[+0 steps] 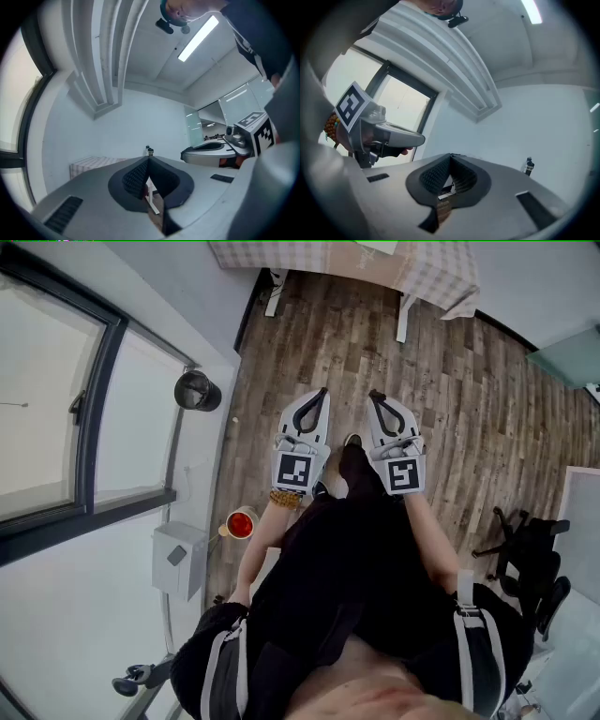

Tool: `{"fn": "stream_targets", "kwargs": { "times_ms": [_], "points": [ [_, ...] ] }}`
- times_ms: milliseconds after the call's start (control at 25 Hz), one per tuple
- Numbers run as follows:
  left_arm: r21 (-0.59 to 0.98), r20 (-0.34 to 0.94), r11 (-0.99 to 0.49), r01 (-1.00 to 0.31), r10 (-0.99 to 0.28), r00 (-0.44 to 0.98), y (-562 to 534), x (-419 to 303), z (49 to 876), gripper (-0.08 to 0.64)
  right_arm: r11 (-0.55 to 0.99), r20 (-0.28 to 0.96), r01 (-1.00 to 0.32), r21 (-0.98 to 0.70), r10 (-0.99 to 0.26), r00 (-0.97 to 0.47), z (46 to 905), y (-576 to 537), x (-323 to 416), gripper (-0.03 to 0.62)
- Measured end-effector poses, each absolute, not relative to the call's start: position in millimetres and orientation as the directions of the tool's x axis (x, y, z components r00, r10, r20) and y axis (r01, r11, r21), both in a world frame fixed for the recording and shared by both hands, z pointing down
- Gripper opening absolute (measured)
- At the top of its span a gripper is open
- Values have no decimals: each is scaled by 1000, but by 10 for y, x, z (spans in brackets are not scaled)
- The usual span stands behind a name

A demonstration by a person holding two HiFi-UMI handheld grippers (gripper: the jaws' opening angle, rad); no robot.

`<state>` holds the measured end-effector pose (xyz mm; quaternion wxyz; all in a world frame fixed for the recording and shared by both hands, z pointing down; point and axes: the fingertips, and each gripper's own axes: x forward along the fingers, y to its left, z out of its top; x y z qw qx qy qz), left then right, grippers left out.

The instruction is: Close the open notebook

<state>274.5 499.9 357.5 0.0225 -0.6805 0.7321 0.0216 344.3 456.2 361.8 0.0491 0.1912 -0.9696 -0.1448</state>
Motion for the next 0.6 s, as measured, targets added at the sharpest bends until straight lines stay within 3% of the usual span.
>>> {"fn": "stream_targets", "kwargs": {
  "times_ms": [600],
  "points": [
    [-39,8,75,-996,-997,-76,2986,1602,3728,2,914,8,-342,218,-353,-936,3783,2561,2139,6]
  ]
}}
